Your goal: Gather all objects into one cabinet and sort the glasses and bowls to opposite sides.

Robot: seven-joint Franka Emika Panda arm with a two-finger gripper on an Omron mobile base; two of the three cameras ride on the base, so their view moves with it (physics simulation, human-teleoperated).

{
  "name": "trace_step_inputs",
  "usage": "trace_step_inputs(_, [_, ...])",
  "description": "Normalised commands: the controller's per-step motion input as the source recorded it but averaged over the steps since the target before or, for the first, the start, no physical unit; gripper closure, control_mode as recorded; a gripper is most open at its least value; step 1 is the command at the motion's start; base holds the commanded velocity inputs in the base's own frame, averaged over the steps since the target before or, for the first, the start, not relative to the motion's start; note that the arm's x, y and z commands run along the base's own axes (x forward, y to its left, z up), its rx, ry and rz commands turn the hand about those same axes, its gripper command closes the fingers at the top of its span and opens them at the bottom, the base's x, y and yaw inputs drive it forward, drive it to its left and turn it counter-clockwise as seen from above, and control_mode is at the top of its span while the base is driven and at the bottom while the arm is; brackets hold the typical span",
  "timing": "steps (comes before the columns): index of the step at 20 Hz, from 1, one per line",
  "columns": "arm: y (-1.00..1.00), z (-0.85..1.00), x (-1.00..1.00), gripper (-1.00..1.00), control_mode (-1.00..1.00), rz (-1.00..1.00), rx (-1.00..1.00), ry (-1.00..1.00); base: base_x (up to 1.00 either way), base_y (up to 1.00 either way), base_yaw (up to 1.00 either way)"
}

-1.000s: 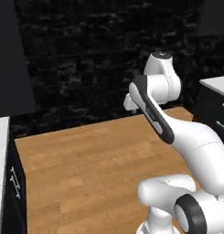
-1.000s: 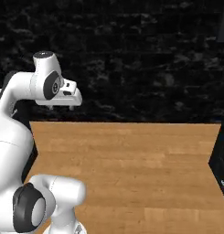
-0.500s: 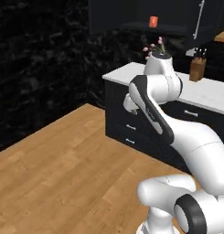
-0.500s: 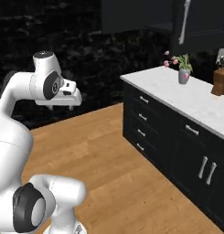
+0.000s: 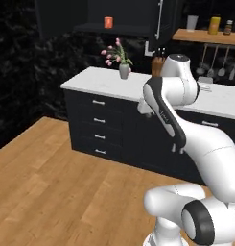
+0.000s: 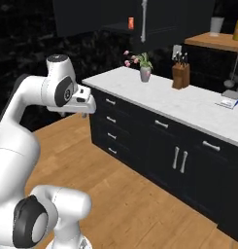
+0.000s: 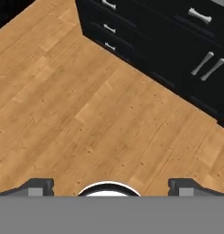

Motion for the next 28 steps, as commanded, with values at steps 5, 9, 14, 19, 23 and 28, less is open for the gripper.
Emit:
trace_step_inputs(5, [0.0,0.0,0.0,-1.0,1.0,0.0,0.0,0.0,0.73,0.19,-0.19])
trace_step_inputs(9, [0.0,0.0,0.0,-1.0,1.0,0.0,0.0,0.0,0.97,0.29,-0.31])
trace_step_inputs(14, [0.0,0.0,0.0,-1.0,1.0,0.0,0.0,0.0,0.91,0.43,-0.37])
trace_step_inputs(19, [0.0,0.0,0.0,-1.0,1.0,0.0,0.0,0.0,0.79,0.62,-0.37])
trace_step_inputs(23, [0.0,0.0,0.0,-1.0,1.0,0.0,0.0,0.0,0.69,0.94,-0.41])
trace_step_inputs(28, [0.0,0.0,0.0,-1.0,1.0,0.0,0.0,0.0,0.68,0.9,-0.41])
